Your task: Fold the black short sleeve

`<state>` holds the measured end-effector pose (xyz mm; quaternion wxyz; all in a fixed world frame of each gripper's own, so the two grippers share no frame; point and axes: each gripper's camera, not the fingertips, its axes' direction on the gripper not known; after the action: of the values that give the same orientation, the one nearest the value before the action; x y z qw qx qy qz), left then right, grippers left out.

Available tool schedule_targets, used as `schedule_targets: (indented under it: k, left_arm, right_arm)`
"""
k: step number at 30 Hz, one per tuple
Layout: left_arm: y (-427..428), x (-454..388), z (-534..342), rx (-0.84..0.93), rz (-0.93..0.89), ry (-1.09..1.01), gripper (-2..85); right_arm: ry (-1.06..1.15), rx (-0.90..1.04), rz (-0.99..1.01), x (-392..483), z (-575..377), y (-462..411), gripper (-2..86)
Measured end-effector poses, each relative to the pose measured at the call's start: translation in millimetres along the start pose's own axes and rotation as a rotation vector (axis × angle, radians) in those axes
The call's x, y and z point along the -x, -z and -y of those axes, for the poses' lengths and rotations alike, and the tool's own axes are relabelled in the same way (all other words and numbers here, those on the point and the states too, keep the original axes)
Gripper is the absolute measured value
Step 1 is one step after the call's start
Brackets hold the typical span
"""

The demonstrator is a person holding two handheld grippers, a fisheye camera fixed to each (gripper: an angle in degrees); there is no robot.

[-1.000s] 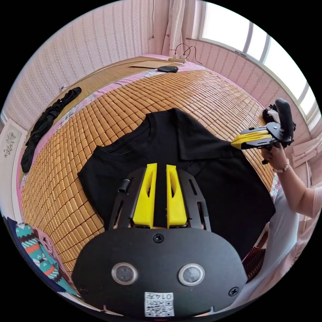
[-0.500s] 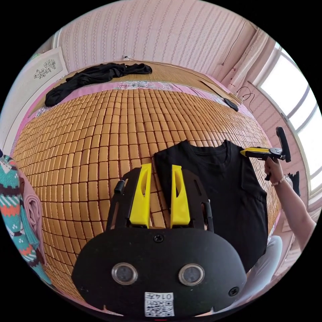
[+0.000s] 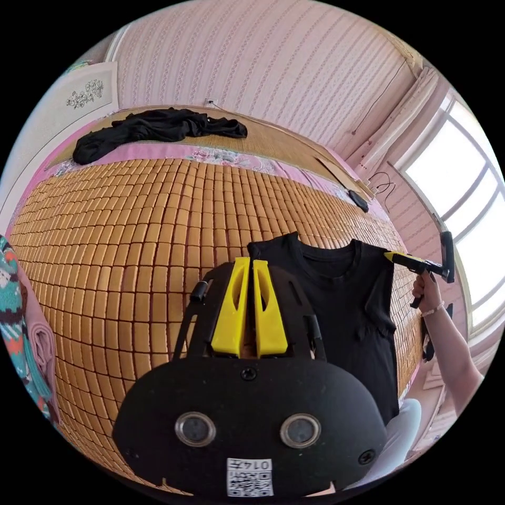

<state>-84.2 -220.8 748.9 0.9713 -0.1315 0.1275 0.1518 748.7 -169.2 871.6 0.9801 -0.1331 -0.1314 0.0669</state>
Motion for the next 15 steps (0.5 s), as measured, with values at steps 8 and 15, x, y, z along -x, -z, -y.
schedule_targets:
  k: [8, 15]
  left_arm:
    - [90.6, -16.8, -25.8, -0.125, -0.073, -0.187, -1.0]
    - [166.1, -33.1, -146.5, -0.053, -0.176, -0.365, -1.0]
  right_arm:
    - [0.05, -0.122, 0.155, 19.8, -24.7, 59.5, 0.9]
    - [0.169, -0.085, 0.282, 53.8, -157.3, 98.5, 1.1]
